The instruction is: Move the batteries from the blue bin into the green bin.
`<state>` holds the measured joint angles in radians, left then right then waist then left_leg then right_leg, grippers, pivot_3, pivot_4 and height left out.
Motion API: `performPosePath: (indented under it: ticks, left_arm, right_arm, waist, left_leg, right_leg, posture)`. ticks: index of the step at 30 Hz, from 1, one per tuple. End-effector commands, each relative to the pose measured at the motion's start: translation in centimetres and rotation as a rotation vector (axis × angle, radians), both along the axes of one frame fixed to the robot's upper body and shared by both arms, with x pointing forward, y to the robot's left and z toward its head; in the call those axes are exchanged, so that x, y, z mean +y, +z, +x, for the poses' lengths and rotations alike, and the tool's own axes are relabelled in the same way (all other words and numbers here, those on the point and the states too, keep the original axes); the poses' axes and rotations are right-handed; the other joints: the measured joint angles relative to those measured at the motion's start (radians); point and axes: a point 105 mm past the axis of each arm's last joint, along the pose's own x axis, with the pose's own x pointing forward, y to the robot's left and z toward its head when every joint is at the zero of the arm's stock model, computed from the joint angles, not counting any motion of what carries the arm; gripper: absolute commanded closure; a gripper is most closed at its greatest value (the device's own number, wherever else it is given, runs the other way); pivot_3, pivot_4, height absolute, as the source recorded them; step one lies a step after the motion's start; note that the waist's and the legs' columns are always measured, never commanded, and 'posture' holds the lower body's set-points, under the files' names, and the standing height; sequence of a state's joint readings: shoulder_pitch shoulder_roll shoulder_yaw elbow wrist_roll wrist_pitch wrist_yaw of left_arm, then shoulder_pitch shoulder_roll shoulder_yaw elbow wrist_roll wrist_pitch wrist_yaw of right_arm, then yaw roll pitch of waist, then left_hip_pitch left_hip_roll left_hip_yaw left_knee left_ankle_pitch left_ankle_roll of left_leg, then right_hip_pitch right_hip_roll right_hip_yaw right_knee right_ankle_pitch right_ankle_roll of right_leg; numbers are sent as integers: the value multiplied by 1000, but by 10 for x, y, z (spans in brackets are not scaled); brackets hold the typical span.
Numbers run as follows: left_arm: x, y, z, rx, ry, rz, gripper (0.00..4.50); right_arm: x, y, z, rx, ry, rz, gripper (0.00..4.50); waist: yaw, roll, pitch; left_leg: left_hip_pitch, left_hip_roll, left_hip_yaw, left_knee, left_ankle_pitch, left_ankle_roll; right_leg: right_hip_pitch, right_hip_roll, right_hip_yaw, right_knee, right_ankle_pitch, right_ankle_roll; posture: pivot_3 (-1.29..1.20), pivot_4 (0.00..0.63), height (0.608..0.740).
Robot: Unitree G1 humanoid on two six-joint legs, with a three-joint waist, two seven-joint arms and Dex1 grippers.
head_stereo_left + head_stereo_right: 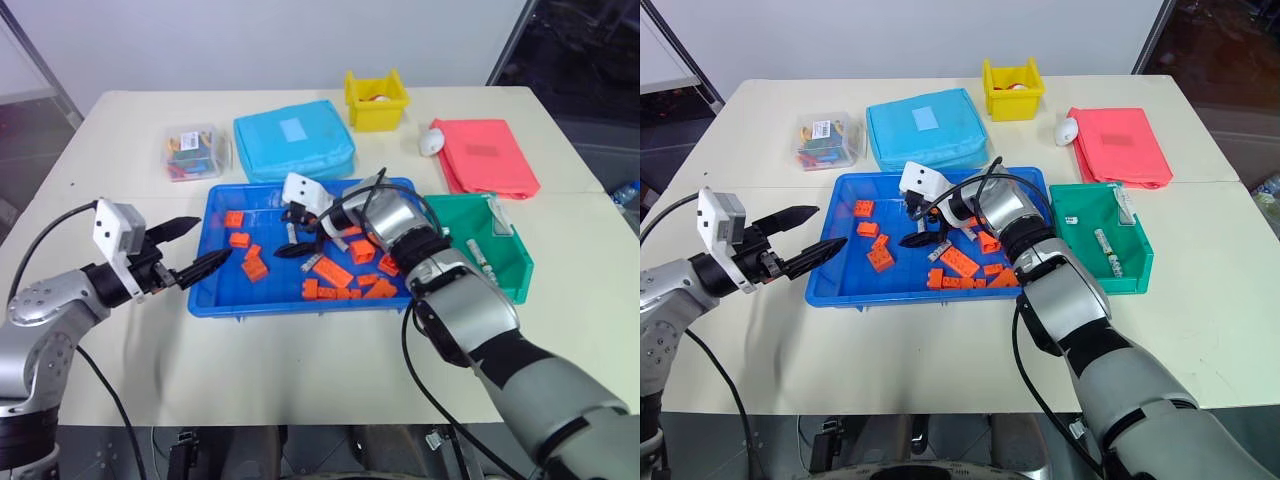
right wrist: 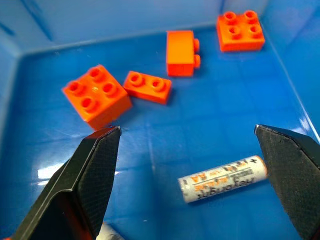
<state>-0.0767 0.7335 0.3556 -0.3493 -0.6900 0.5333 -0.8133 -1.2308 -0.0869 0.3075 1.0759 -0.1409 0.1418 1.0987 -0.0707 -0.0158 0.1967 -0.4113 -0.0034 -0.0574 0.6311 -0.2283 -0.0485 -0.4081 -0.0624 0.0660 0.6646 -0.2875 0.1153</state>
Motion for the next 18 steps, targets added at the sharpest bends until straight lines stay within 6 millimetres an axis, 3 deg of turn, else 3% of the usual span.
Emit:
performPosePath:
  ticks: [1,12,15,18]
  left_arm:
    - [-1,12,-5,-54,0,-9,0]
    - [-3,12,-4,-64,10,-25,0]
    - [-3,13,-4,-68,15,-26,0]
    - [-2,14,-4,-71,20,-26,0]
  right_arm:
    - [7,10,4,-72,13,-10,101]
    - [3,-6,8,-90,-24,-50,101]
    - [3,-9,6,-85,-8,-59,956]
    - [4,-10,5,-83,-2,-61,2347]
  waist:
    - [0,0,0]
    - [-1,0,0]
    - [-1,0,0]
    - [-1,0,0]
  left_leg:
    - [0,0,0,0,0,0]
    - [0,0,0,0,0,0]
    - [0,0,0,0,0,0]
    - [1,0,0,0,0,0]
  right_leg:
    - [0,0,0,0,0,0]
    - [0,0,0,0,0,0]
    - [0,0,0,0,0,0]
    - [0,0,0,0,0,0]
  posture:
    - [0,150,740]
    - [0,150,740]
    - [0,150,740]
    - [0,150,740]
